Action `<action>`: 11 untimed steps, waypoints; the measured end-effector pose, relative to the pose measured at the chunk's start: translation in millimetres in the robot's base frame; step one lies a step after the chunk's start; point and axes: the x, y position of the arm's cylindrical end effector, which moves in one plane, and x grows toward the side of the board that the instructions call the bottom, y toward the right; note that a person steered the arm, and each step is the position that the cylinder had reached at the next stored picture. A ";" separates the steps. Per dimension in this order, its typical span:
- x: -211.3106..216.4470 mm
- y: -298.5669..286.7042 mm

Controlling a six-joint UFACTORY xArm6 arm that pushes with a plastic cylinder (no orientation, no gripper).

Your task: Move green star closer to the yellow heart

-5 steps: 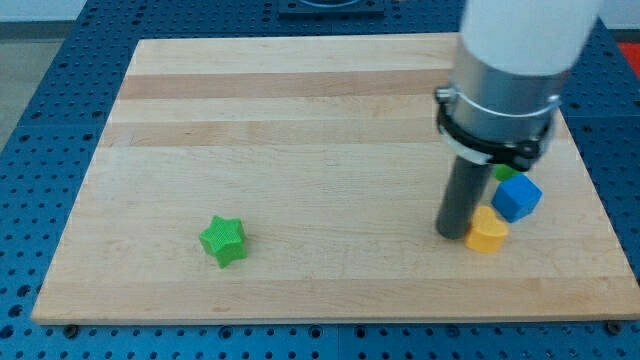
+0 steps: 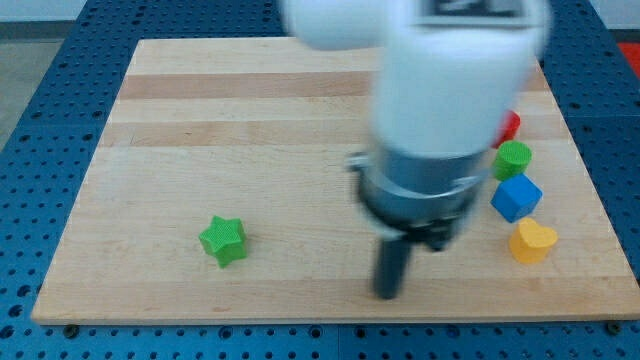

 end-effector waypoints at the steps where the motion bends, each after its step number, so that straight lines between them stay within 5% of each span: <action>1: 14.3 -100.2; 2: -18.9 -197.7; 3: -75.2 -209.7; 6: -9.1 -118.6; 8: -33.2 -91.4; 10: -39.5 23.7; 11: -52.0 28.5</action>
